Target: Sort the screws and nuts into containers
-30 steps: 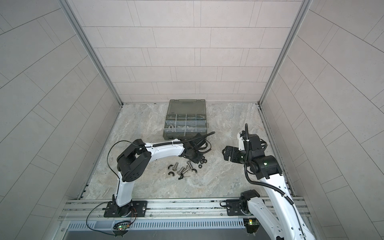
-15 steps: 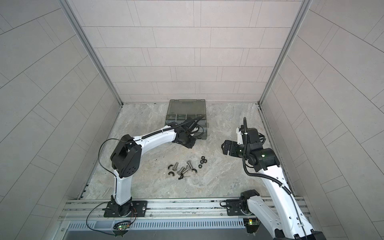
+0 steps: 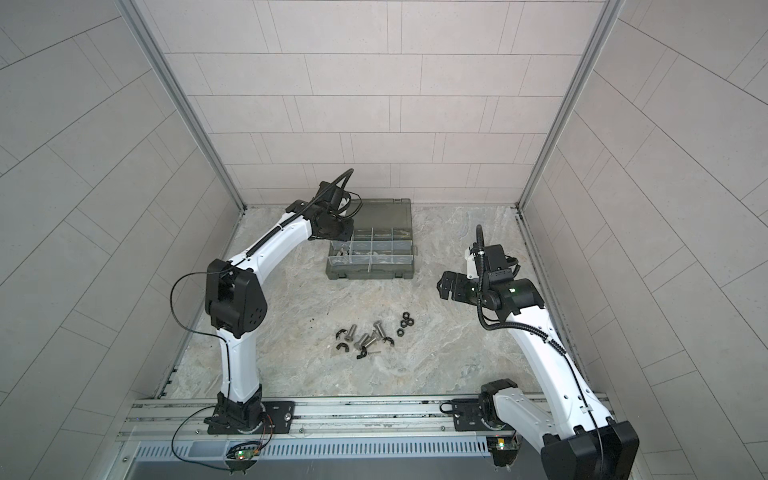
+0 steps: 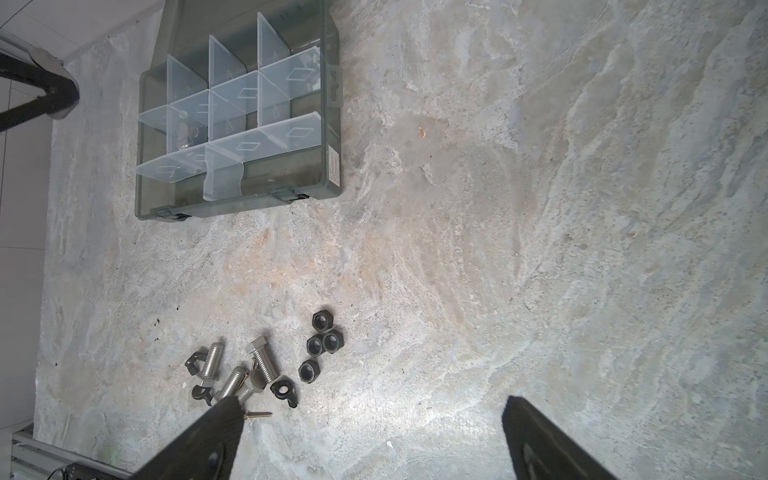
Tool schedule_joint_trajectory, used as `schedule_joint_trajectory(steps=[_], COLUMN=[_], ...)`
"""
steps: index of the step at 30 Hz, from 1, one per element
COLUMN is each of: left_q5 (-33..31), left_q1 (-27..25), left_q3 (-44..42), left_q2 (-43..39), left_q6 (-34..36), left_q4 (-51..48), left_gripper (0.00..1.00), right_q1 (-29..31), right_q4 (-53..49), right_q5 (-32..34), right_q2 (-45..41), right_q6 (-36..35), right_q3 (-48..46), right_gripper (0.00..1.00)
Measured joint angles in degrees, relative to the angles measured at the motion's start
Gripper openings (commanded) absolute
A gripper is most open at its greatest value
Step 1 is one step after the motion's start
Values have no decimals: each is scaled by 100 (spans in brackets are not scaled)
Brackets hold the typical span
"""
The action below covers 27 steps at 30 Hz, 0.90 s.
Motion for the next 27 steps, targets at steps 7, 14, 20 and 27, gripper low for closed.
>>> schedule_joint_trajectory(steps=[7, 14, 20, 27], left_q5=[13, -9, -4, 7], left_q1=[299, 376, 376, 376], left_q3=[87, 103, 136, 136], left_q2=[463, 702, 857, 918], left_q6=[2, 63, 103, 114], left_q4=[-138, -225, -243, -254], left_gripper=[18, 19, 19, 43], right_q1=[0, 0, 0, -2], right_q4=[142, 256, 258, 258], right_q5=[-11, -33, -31, -28], right_q2=[140, 247, 247, 267], right_q6=[7, 24, 22, 22], right_q3=[0, 0, 0, 0], right_gripper=[99, 99, 99, 99])
